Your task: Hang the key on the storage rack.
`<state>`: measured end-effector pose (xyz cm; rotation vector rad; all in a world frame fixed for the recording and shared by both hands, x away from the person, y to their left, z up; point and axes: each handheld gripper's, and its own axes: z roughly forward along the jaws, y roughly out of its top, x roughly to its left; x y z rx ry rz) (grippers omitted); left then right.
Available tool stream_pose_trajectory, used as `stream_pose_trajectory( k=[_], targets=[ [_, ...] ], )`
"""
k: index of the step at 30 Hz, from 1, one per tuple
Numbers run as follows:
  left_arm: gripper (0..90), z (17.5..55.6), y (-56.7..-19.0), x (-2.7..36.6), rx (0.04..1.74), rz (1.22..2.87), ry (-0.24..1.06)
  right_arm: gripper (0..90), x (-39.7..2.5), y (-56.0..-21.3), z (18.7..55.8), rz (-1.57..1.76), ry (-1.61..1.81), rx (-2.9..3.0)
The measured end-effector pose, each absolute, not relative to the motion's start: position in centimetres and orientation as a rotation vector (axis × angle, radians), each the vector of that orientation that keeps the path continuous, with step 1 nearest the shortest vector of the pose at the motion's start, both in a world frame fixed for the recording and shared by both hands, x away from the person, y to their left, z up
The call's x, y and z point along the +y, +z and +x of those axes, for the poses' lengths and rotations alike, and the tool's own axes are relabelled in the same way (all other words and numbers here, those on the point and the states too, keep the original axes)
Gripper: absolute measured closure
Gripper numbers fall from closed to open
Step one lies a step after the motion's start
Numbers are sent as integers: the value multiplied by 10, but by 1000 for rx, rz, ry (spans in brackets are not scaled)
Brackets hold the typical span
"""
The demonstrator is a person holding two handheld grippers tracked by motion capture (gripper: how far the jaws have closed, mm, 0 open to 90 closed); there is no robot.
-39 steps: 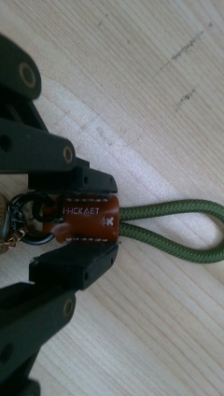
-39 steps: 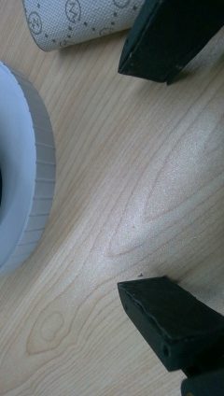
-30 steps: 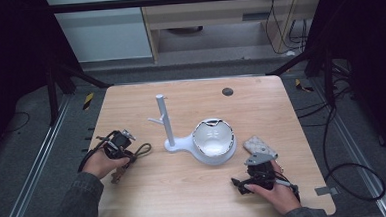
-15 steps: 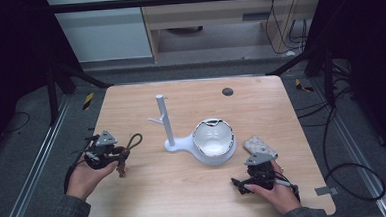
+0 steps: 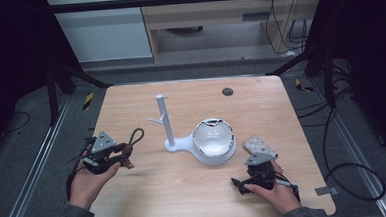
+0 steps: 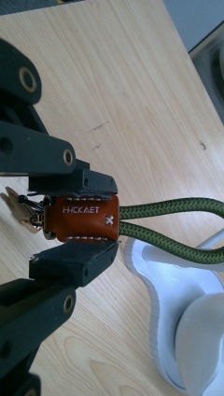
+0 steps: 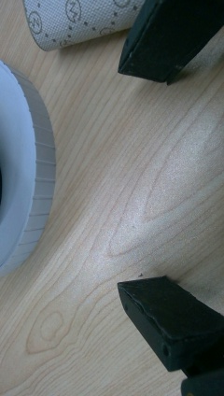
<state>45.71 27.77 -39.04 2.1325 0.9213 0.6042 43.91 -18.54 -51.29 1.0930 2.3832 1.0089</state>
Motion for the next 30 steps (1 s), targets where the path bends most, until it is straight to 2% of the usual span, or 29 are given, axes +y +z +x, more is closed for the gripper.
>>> stream_pose_trajectory(
  k=[30],
  targets=[
    [659, 438, -383, 251, 857, 2045, 602, 2, -185, -513, 439, 1093, 1011, 2384]
  ],
)
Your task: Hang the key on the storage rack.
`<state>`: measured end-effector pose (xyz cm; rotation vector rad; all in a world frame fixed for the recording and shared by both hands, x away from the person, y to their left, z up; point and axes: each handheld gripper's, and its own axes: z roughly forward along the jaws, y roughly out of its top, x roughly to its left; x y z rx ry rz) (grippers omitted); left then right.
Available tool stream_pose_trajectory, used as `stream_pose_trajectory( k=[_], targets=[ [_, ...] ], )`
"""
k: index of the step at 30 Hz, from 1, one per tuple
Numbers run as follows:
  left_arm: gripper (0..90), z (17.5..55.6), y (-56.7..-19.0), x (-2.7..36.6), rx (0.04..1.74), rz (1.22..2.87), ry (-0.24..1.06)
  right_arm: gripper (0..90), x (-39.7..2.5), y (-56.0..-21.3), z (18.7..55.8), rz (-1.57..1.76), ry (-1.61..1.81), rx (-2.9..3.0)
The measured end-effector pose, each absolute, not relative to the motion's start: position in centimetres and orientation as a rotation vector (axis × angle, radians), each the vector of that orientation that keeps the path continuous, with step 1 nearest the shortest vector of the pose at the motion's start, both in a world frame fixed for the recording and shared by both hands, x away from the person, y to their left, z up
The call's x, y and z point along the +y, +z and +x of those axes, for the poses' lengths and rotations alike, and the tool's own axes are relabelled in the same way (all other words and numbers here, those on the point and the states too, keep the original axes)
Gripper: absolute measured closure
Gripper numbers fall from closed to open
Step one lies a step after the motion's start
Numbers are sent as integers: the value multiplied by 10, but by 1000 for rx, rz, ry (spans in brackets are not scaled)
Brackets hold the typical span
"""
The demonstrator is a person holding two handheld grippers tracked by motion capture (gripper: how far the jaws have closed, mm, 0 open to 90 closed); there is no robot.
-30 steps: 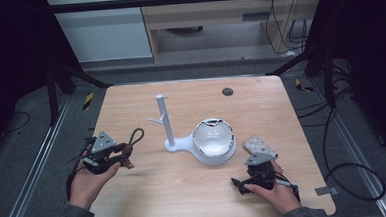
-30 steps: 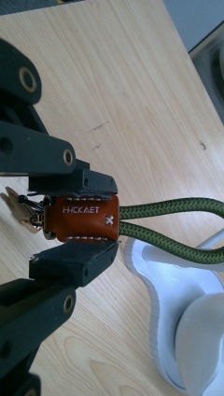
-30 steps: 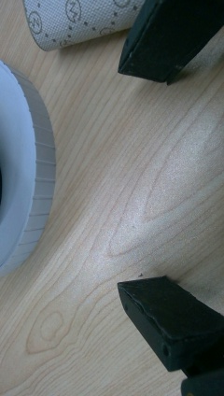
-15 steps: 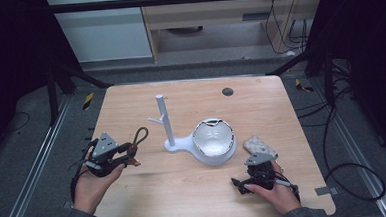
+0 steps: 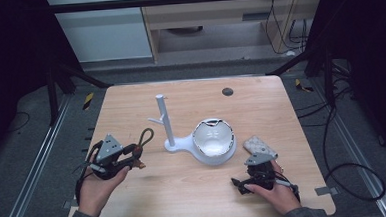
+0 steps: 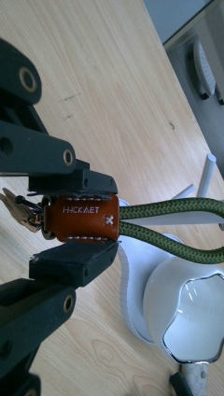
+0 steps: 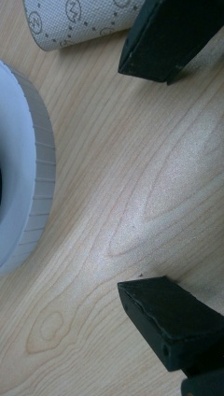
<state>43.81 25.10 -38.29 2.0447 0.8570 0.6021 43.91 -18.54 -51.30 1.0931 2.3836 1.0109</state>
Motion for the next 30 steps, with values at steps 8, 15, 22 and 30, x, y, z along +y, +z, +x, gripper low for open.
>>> stream_pose_trajectory(
  k=[8, 15, 22, 30],
  targets=[
    [659, 433, -379, 245, 845, 2010, 601, 2, -185, -513, 439, 1094, 1009, 2384],
    [659, 431, -376, 240, 850, 1979, 617, 2, -185, -513, 439, 1094, 1009, 2383],
    [659, 428, -372, 234, 847, 1926, 629, 2, -185, -513, 439, 1091, 1007, 2382],
    [659, 430, -369, 224, 847, 1881, 640, 2, -185, -513, 439, 1093, 1007, 2385]
  ],
)
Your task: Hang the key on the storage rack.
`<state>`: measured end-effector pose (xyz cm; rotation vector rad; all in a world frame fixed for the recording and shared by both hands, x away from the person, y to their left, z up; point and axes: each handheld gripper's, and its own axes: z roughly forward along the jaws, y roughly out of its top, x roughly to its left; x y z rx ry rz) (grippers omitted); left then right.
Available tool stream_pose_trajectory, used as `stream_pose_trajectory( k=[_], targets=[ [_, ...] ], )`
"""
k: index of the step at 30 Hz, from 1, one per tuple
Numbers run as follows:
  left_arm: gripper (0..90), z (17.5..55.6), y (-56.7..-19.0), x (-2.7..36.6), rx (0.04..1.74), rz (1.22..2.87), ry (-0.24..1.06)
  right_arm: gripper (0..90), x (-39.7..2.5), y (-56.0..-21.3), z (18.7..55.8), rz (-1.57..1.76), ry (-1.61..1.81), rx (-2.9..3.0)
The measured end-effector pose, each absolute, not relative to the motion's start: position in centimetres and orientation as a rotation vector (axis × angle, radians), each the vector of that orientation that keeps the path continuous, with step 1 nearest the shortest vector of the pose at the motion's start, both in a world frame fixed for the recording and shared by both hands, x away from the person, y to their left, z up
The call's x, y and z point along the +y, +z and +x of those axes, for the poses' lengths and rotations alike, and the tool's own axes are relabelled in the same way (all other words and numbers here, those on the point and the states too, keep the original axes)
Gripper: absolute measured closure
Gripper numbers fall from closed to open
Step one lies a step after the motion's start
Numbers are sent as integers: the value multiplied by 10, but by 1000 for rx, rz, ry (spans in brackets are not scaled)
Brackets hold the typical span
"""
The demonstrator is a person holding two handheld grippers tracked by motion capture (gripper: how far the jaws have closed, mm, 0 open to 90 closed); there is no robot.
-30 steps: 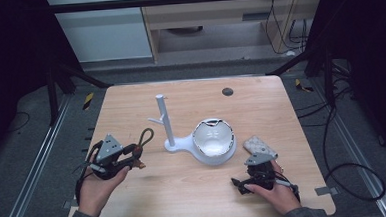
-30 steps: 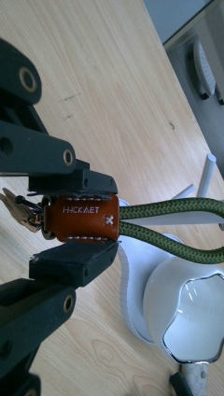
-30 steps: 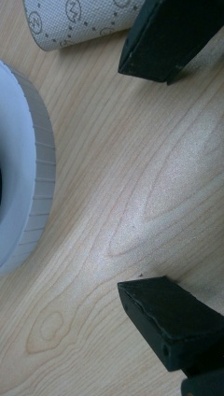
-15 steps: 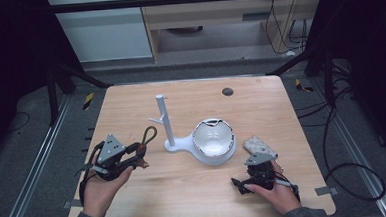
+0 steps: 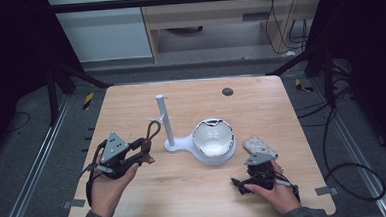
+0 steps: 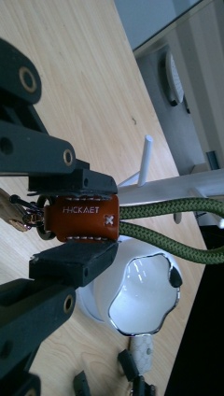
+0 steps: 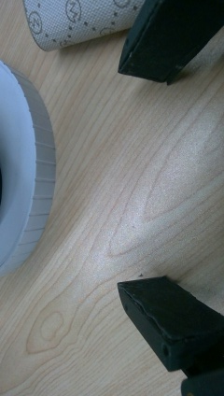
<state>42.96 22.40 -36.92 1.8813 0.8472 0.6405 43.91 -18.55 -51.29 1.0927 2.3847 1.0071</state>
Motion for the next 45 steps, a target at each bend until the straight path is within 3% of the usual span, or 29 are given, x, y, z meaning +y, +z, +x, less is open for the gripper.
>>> stream_pose_trajectory(
  k=[26, 45],
  targets=[
    [658, 444, -369, 208, 850, 1880, 659, 2, -185, -513, 439, 1092, 1008, 2382],
    [658, 472, -388, 200, 904, 1907, 621, 2, -185, -513, 439, 1093, 1008, 2385]
  ],
)
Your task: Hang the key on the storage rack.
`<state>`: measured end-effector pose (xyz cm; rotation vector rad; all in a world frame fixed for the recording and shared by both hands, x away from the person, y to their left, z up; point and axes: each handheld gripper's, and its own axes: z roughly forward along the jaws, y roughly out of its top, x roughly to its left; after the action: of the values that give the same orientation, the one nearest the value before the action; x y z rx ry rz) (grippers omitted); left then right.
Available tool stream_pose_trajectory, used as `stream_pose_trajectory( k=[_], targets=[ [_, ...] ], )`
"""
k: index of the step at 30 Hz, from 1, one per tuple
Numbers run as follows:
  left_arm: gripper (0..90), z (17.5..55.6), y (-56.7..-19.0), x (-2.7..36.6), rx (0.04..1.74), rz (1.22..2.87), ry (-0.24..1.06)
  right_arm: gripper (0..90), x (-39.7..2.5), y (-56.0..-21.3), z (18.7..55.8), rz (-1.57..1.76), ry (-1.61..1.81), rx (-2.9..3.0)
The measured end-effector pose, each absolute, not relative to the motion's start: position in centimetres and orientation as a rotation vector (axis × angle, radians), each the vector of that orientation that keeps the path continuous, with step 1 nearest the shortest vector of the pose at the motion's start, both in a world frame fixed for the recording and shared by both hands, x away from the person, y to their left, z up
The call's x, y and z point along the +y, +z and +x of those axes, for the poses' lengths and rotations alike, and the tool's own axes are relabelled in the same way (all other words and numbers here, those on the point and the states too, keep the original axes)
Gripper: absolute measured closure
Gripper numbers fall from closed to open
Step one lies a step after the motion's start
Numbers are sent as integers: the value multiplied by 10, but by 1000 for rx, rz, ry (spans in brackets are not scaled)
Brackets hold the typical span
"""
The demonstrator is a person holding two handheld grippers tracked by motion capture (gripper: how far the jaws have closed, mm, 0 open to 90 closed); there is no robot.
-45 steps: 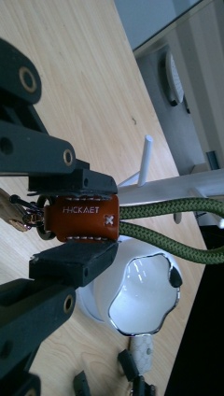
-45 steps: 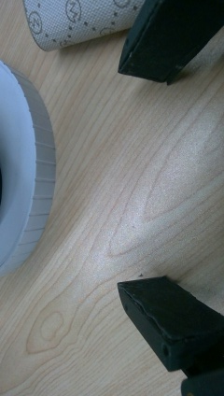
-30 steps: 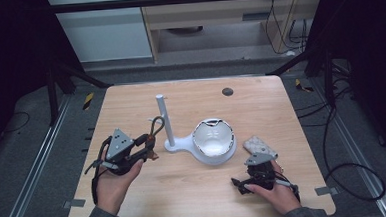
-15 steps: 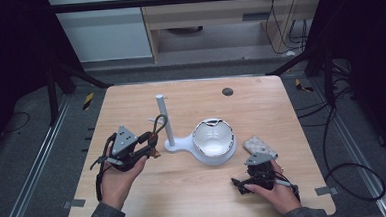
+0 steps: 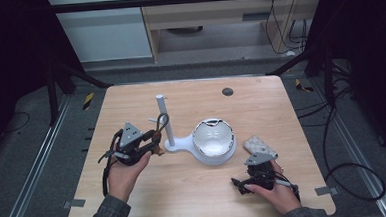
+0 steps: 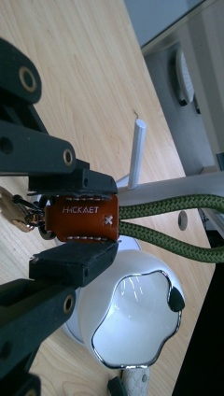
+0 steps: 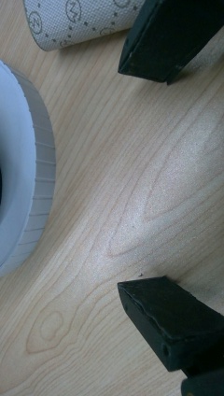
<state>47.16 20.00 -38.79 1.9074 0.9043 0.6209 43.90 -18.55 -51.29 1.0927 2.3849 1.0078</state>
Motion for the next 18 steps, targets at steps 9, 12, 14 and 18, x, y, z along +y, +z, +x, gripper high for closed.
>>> stream_pose_trajectory(
  k=[9, 12, 14, 18],
  targets=[
    [658, 484, -395, 198, 935, 1925, 614, 2, -185, -513, 439, 1094, 1008, 2385],
    [657, 487, -398, 196, 947, 1916, 610, 2, -185, -513, 439, 1093, 1008, 2385],
    [658, 489, -400, 195, 947, 1916, 609, 2, -185, -513, 439, 1093, 1008, 2385],
    [657, 490, -403, 194, 950, 1905, 608, 2, -185, -513, 439, 1093, 1008, 2385]
  ],
)
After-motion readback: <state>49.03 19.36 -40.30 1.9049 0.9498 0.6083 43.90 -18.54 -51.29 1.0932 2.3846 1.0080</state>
